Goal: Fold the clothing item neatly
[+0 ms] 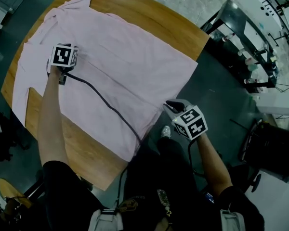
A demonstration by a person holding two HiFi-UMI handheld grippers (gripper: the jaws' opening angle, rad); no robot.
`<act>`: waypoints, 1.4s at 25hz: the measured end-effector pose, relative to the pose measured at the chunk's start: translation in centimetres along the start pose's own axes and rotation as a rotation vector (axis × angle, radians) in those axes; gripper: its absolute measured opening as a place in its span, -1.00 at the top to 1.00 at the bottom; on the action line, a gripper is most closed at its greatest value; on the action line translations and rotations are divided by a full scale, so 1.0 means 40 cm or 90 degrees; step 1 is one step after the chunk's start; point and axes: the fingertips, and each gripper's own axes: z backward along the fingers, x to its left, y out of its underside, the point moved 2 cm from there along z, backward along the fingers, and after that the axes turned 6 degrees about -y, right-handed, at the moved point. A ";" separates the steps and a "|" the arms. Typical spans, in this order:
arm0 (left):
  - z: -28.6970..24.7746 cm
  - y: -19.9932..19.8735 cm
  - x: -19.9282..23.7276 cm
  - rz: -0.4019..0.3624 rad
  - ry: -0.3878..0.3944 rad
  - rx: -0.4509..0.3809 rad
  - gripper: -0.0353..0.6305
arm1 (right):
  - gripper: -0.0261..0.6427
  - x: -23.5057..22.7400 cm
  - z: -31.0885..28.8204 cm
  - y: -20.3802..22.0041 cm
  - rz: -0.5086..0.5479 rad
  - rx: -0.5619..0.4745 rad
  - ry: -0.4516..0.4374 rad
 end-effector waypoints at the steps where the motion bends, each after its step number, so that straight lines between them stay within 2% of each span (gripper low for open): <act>1: 0.016 -0.010 -0.025 0.004 0.007 -0.005 0.50 | 0.78 0.000 0.002 -0.006 0.004 -0.012 -0.004; 5: 0.098 -0.046 -0.143 -0.005 0.030 -0.014 0.51 | 0.78 0.092 -0.028 -0.058 0.076 -0.047 -0.096; 8: 0.169 -0.063 -0.229 -0.001 0.039 -0.018 0.52 | 0.78 0.166 -0.054 -0.033 0.137 -0.004 -0.166; 11: 0.237 -0.083 -0.311 0.000 0.049 -0.024 0.53 | 0.78 0.158 -0.054 0.041 0.202 0.059 -0.162; 13: 0.281 -0.094 -0.371 -0.004 0.061 -0.028 0.53 | 0.78 0.134 -0.041 0.085 0.223 0.076 -0.154; 17: 0.361 -0.099 -0.475 -0.002 0.068 -0.033 0.54 | 0.78 0.096 0.000 0.114 0.221 0.067 -0.157; 21: 0.444 -0.106 -0.559 0.031 0.056 -0.043 0.56 | 0.78 0.036 0.058 0.090 0.231 0.037 -0.149; 25: 0.517 -0.102 -0.602 0.102 0.036 -0.061 0.59 | 0.78 -0.008 0.103 -0.003 0.236 -0.004 -0.144; 28: 0.568 -0.078 -0.595 0.147 0.003 -0.072 0.63 | 0.78 -0.020 0.112 -0.093 0.253 -0.030 -0.143; 31: 0.619 -0.065 -0.545 0.179 -0.041 -0.092 0.74 | 0.78 -0.024 0.111 -0.198 0.282 -0.059 -0.145; 35: 0.675 -0.102 -0.425 0.219 -0.091 -0.135 0.87 | 0.78 -0.021 0.107 -0.378 0.327 -0.102 -0.151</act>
